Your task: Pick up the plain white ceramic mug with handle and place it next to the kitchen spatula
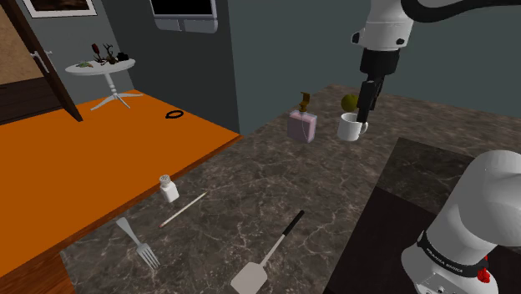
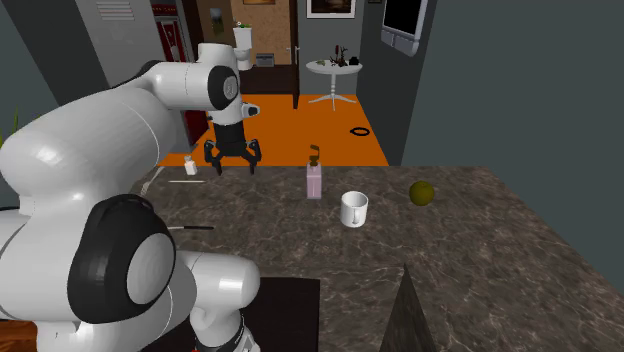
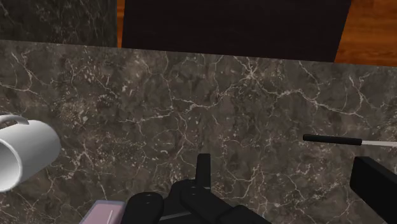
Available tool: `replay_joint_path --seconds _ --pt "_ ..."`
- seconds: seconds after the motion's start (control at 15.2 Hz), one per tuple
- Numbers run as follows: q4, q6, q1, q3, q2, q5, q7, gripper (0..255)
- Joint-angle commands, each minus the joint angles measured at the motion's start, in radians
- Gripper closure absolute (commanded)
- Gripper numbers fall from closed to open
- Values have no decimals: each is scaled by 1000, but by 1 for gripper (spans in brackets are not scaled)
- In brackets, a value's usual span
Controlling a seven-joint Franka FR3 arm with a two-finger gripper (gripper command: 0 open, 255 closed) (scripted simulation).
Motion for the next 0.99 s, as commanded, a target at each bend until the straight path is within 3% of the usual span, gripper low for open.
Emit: replay_joint_path --seconds 0.0,0.92 --pt "0 0 0 0 0 0 0 0" --pt "-42 345 -91 -250 263 -142 -262 0"
